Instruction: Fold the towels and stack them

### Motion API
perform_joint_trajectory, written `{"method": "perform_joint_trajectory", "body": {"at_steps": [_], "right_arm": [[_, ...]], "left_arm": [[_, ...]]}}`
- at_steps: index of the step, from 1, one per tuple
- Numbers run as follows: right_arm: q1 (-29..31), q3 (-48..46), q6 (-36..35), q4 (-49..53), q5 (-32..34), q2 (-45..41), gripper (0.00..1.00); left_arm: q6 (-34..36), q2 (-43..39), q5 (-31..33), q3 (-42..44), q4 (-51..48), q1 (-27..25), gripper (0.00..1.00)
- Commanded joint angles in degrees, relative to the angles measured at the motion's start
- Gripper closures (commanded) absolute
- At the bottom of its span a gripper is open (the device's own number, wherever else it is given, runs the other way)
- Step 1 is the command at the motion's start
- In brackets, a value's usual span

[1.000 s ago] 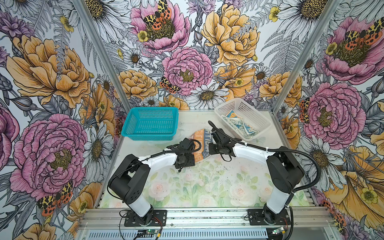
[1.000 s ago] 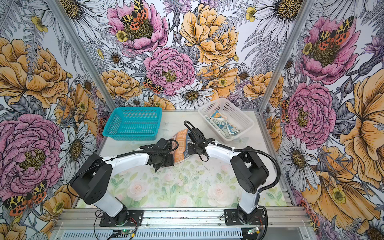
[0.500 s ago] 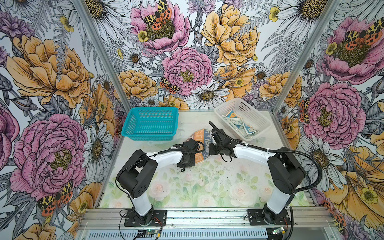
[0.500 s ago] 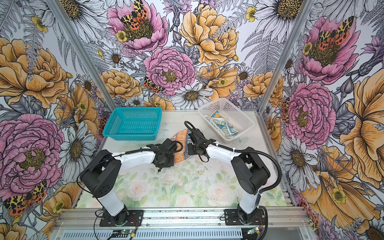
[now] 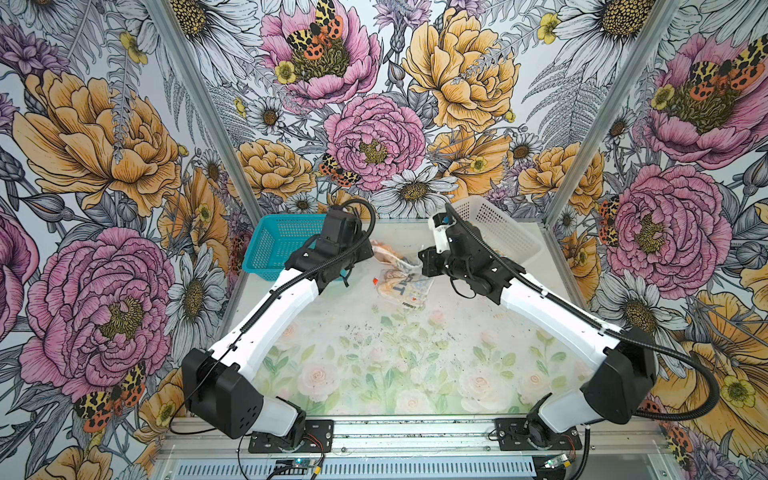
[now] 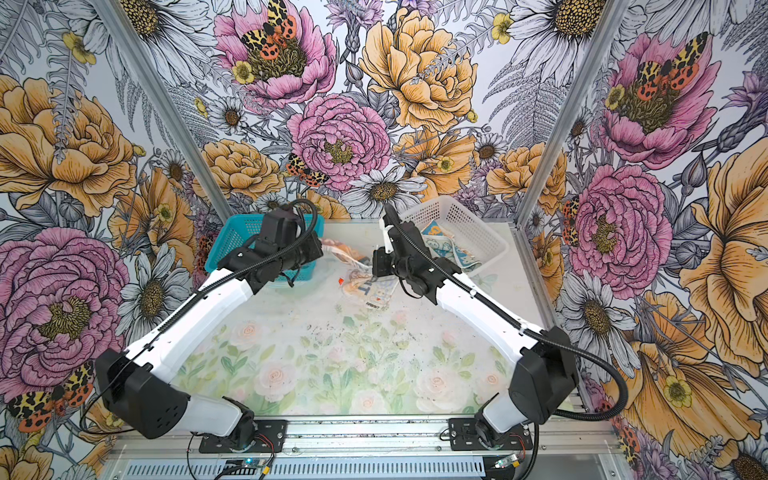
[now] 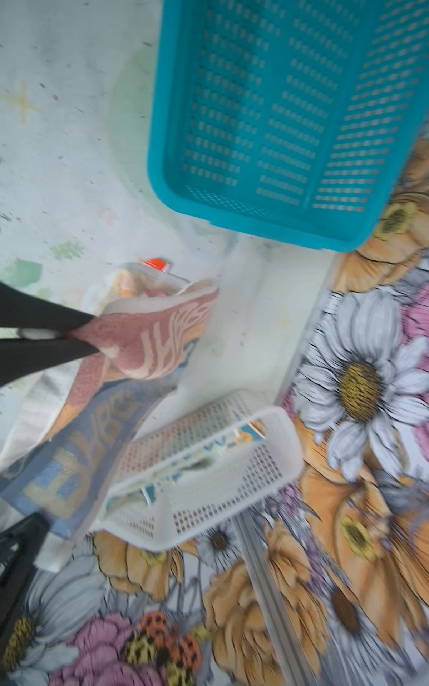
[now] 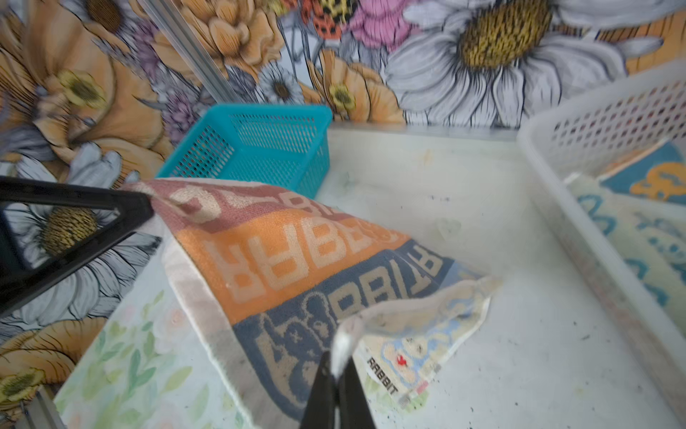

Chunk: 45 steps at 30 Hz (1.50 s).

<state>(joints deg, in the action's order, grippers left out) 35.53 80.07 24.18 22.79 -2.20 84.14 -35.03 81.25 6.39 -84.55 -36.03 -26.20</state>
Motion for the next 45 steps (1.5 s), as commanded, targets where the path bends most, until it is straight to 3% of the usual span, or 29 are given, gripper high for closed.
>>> {"method": "perform_joint_trajectory", "body": {"at_steps": [1,5,12,16,19,21,23,24,28,32,39,45], "right_arm": [[-0.4,5.8,-4.2,2.8,1.8,-5.3,1.0],[-0.3,10.4,-6.9,5.0,0.5,-11.1,1.0],[2.7,15.3,-11.6,9.8,-5.2,-21.8,1.0],[3.4,19.3,-11.8,13.2,-4.4,-24.0,1.0],[2.9,21.6,-11.6,15.8,-1.0,-22.8,1.0],[1.4,22.0,-11.6,17.0,0.4,-20.4,1.0],[-0.8,21.5,-10.7,17.8,1.5,-17.5,1.0],[-2.5,20.9,-9.9,18.0,0.6,-15.2,1.0],[-9.2,18.1,-5.6,17.6,-4.8,-4.9,1.0],[-11.6,17.0,-4.6,15.1,-7.9,5.5,1.0],[-15.3,15.3,-2.5,9.5,-13.6,18.2,1.0],[-15.3,4.2,-1.2,5.6,-16.2,15.0,1.0]], "left_arm": [[2.4,-0.3,-1.3,-5.5,-0.8,-0.2,1.0],[5.0,-3.5,1.0,-11.5,-1.2,-4.0,1.0],[10.0,-8.3,10.7,-20.1,-4.2,-18.7,1.0],[9.0,-9.8,12.7,-22.6,-5.1,-22.7,1.0],[8.5,-9.5,13.4,-24.5,-6.5,-21.6,1.0],[7.0,-7.8,11.9,-25.3,-9.0,-17.0,1.0],[4.0,-6.5,6.4,-23.0,-9.6,-10.5,1.0],[2.8,-5.8,3.0,-20.9,-9.4,-7.4,1.0],[3.8,-1.4,0.9,-12.9,-7.5,-0.4,1.0],[3.7,5.2,-4.2,-6.8,-3.4,4.5,1.0],[5.2,14.2,-3.6,-4.6,-0.1,5.5,1.0],[4.7,13.2,-1.7,1.9,1.2,2.2,1.0]]}}
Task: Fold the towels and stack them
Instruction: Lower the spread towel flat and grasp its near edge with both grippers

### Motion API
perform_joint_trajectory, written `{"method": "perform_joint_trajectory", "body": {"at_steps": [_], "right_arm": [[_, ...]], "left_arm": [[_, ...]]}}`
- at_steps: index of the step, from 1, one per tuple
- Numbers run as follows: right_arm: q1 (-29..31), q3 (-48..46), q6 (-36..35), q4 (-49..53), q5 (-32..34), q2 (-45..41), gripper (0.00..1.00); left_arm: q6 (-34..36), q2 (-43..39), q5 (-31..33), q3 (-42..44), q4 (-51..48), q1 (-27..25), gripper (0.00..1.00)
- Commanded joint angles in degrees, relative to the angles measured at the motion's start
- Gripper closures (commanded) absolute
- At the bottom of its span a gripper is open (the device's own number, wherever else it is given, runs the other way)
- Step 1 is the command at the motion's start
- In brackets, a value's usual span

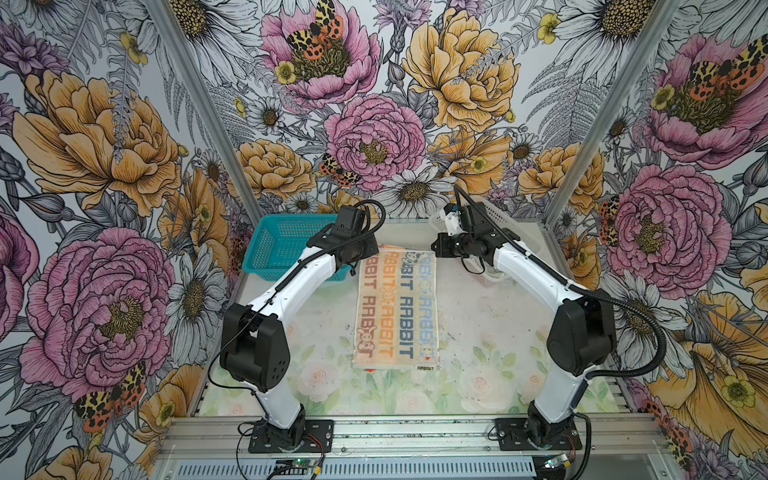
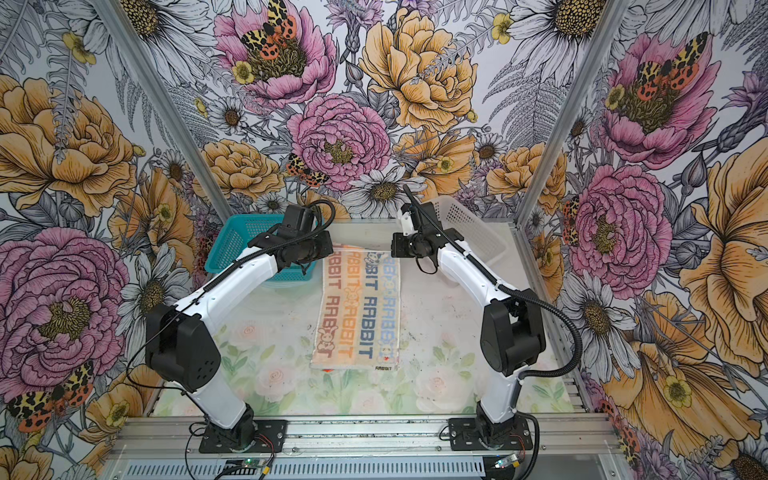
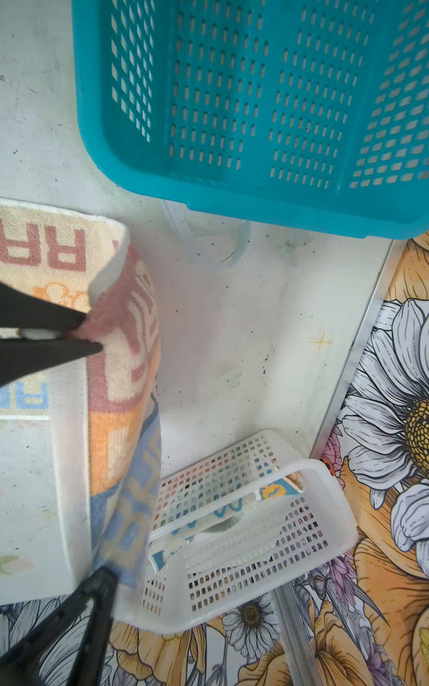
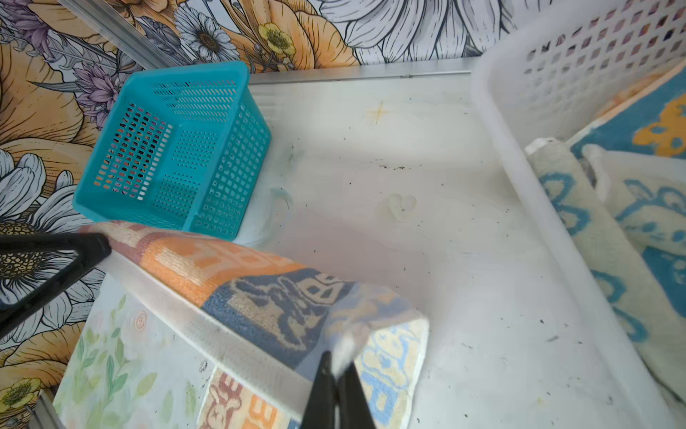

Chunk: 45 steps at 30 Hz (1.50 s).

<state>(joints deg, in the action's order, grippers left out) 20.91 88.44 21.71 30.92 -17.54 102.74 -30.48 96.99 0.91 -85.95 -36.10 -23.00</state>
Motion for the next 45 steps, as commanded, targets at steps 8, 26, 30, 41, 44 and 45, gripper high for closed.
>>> {"method": "perform_joint_trajectory", "body": {"at_steps": [8,26,30,41,44,45], "right_arm": [[1.8,-28.6,4.6,-7.6,-2.2,-15.7,1.0],[13.5,-46.2,15.9,-23.7,-2.0,-12.2,0.98],[13.5,-45.5,15.9,-24.0,-2.3,-11.4,0.87],[13.5,-44.4,16.3,-21.8,-0.6,-13.4,0.59],[13.7,-43.6,16.4,-21.2,-0.2,-13.5,0.57],[13.6,-43.3,16.4,-20.8,0.0,-13.5,0.57]], "left_arm": [[-7.0,-13.7,6.6,25.4,3.2,-6.3,1.0],[-16.2,-22.0,6.6,47.9,5.0,-8.1,1.0],[-16.1,-18.6,5.5,47.3,6.5,-8.4,1.0],[-15.0,-13.2,5.5,43.5,7.8,-10.5,1.0],[-15.0,-13.0,5.6,43.4,7.8,-10.8,1.0],[-15.0,-13.2,5.6,43.3,7.8,-10.9,1.0]]}}
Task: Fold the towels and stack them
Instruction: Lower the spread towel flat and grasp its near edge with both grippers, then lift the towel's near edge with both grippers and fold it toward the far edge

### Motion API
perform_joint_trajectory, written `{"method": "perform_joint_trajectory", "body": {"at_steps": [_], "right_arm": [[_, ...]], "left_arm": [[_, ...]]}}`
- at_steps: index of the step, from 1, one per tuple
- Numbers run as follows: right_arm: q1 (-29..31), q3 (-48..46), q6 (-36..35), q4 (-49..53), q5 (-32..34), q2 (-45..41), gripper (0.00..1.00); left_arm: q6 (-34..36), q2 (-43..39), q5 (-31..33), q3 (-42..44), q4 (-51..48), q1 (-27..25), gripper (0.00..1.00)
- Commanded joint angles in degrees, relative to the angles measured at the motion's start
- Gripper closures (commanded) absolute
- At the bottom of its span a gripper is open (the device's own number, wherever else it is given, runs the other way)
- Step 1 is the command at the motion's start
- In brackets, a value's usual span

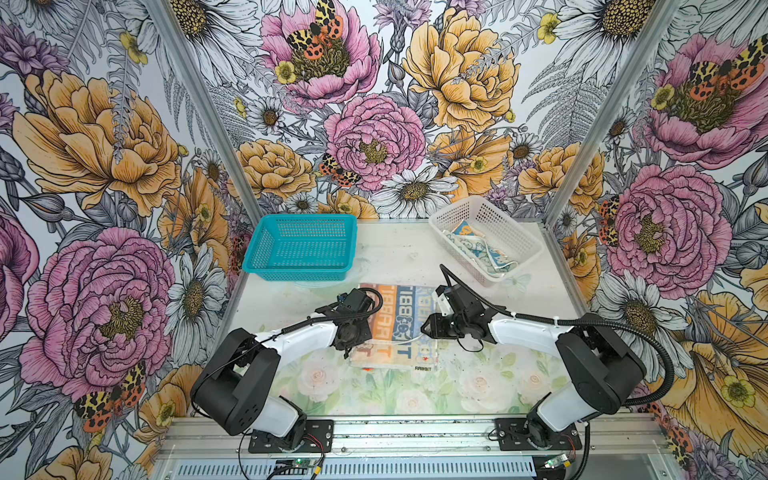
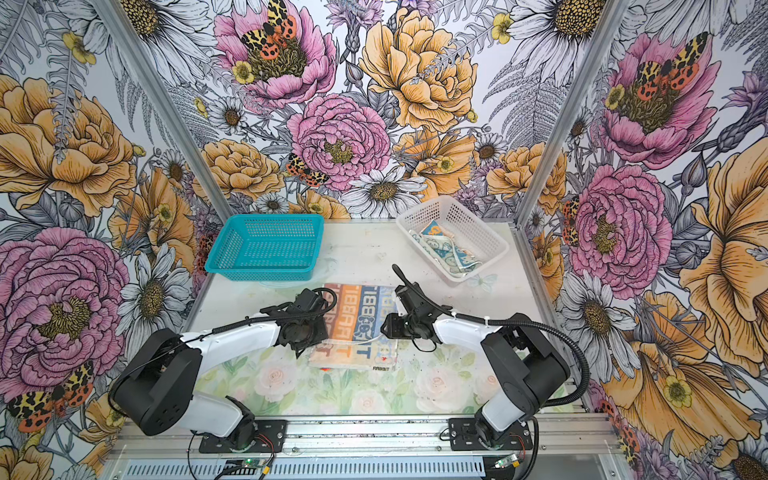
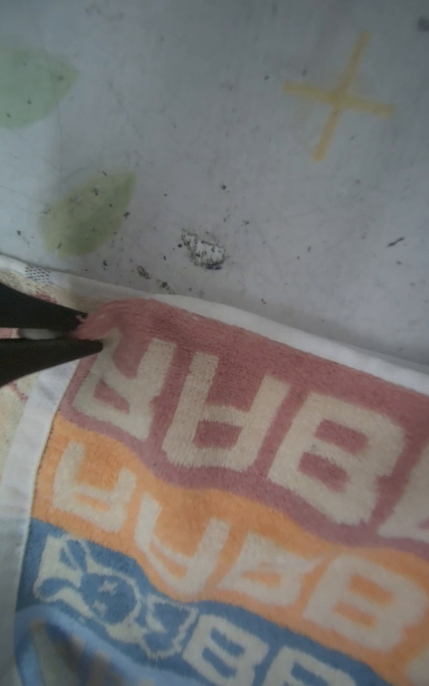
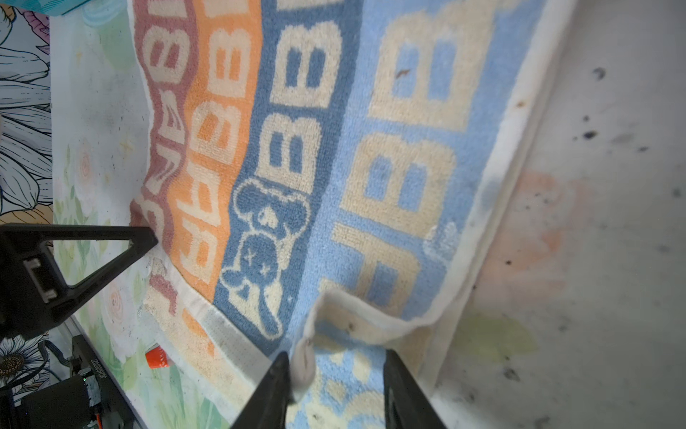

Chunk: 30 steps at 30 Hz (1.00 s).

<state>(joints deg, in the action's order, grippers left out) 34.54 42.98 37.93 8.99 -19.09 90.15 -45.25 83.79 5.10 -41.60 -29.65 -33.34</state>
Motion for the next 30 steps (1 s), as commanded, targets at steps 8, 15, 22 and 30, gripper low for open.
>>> {"method": "perform_joint_trajectory", "body": {"at_steps": [8,15,22,30], "right_arm": [[1.8,3.7,0.5,3.4,3.3,-2.8,0.58],[2.7,4.5,0.6,3.7,4.3,-1.2,0.66],[3.6,2.0,0.8,4.0,5.0,-1.3,0.69],[4.0,0.1,0.2,3.9,5.8,0.5,0.81]], "left_arm": [[-0.1,-0.5,2.0,-0.4,1.5,-0.9,1.0],[0.1,-1.0,2.1,-0.1,1.5,-0.9,1.0],[0.1,-1.2,2.1,0.5,2.2,-0.9,1.0],[-0.3,0.4,1.2,1.2,4.2,-1.4,1.0]]}}
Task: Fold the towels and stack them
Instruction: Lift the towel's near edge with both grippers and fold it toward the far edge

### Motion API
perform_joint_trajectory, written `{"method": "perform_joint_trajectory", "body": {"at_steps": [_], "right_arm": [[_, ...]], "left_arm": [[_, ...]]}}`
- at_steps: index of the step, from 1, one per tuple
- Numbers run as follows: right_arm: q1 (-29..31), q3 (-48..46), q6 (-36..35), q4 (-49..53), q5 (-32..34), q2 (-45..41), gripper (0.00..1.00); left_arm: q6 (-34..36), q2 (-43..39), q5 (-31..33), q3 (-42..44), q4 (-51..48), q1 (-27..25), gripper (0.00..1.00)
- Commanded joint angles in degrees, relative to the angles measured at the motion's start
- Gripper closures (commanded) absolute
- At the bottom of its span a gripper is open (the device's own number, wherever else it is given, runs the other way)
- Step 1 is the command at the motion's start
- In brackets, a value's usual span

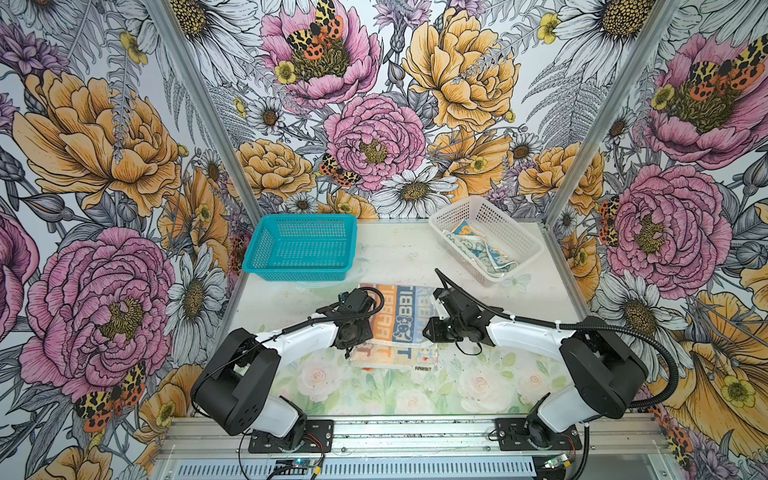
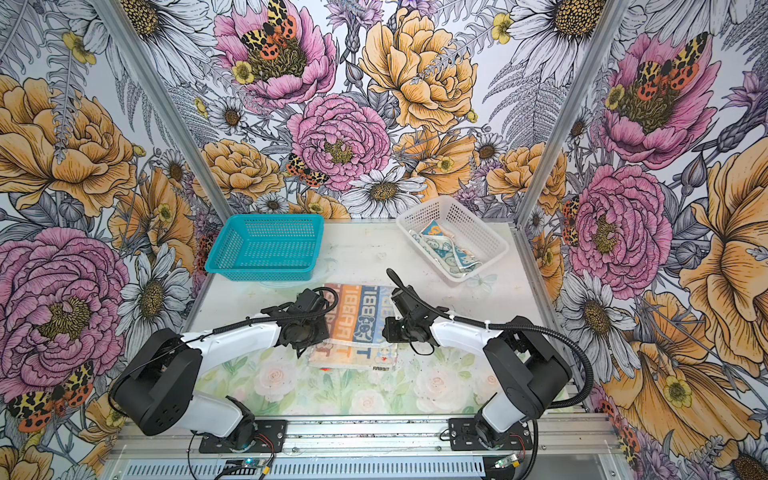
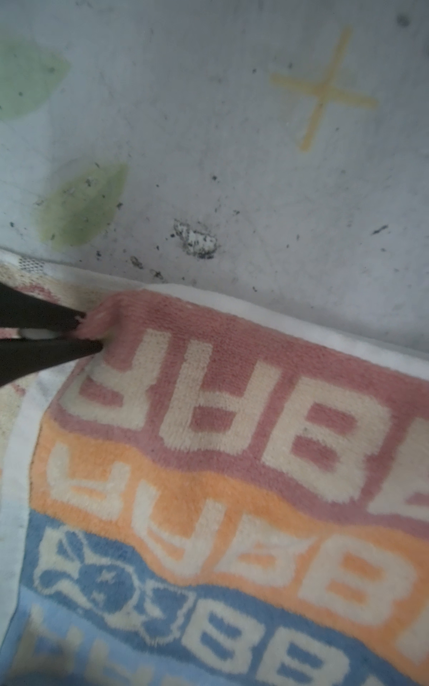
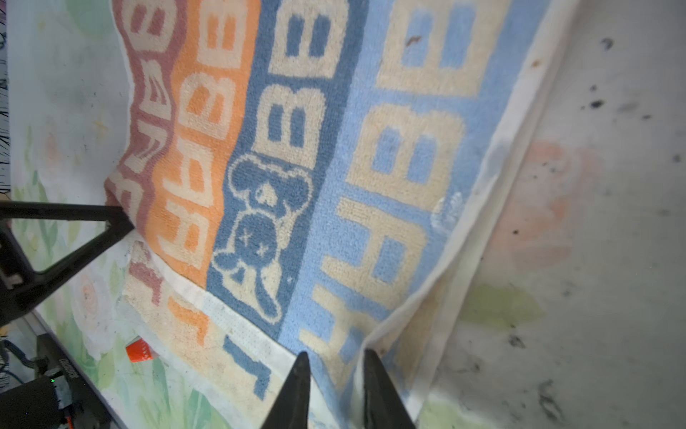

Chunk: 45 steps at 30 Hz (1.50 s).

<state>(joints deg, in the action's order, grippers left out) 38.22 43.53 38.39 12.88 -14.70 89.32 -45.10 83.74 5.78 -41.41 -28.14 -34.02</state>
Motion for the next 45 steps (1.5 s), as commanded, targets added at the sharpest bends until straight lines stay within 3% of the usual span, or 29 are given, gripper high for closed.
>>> {"method": "perform_joint_trajectory", "body": {"at_steps": [1,5,16,21,26,33,45], "right_arm": [[0.3,-0.3,-0.6,0.0,2.1,1.6,0.83],[-1.3,2.0,-2.4,0.0,2.6,4.3,1.0],[-12.4,12.2,-8.4,1.5,0.6,13.4,1.0],[-13.2,15.1,-10.4,4.3,-0.7,13.2,1.0],[-13.3,13.7,-10.4,4.4,-2.4,10.2,0.9],[-13.1,10.3,-8.9,4.0,-5.3,7.3,0.7],[-13.0,5.2,-7.4,0.4,-6.0,6.2,0.68]], "left_arm": [[-0.6,1.0,0.3,0.9,3.2,-1.0,1.0],[-0.3,4.8,-0.6,-0.6,5.6,-1.7,1.0],[5.5,18.6,-3.5,-14.9,5.9,0.6,1.0],[6.4,20.0,-2.6,-19.6,4.4,1.1,1.0],[5.9,17.9,-2.3,-18.1,4.2,1.1,1.0],[5.5,15.7,-2.3,-15.5,4.1,0.5,1.0],[6.1,14.3,-1.8,-15.6,3.2,0.7,1.0]]}}
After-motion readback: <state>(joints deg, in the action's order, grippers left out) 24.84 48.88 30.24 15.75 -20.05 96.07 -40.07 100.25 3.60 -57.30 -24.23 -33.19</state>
